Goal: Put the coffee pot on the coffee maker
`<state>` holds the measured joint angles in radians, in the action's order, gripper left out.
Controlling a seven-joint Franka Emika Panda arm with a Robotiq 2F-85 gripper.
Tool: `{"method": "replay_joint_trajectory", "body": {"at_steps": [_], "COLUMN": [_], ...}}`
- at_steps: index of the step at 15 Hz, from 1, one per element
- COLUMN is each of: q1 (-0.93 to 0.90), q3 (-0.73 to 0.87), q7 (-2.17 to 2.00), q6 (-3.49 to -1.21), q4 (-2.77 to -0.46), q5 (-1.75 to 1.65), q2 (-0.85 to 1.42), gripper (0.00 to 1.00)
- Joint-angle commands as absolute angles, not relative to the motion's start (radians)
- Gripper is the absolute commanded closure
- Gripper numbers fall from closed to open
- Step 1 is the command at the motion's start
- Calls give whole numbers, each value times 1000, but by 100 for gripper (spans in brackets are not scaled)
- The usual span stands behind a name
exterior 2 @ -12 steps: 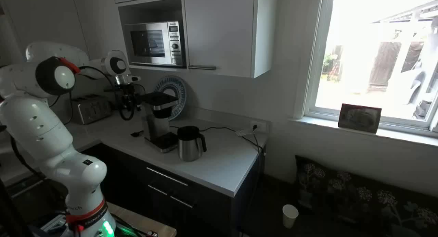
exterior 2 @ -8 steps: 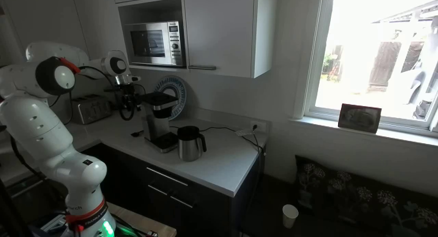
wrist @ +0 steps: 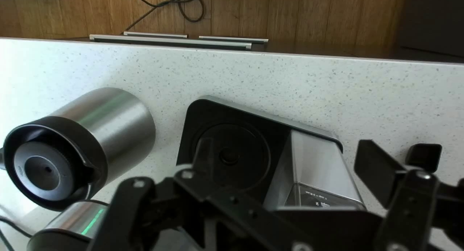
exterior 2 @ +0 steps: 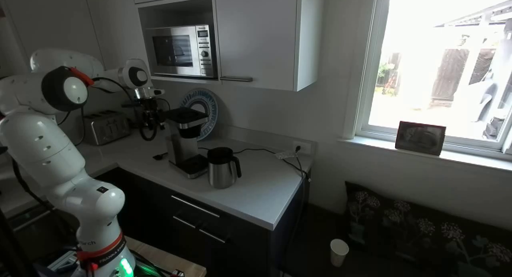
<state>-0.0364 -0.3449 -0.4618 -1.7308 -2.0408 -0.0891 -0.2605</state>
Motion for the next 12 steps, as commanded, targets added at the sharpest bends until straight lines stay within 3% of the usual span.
{"method": "replay_joint_trajectory", "body": {"at_steps": [1,12], "q1": [-74,29], "q3": [-312,-150], "q7": [-470,-590], "q6": [-1728,-1716], "q4": [-2039,-2005], "q5": [-98,-87], "q2": [-256,-413], "gripper": [0,0]}}
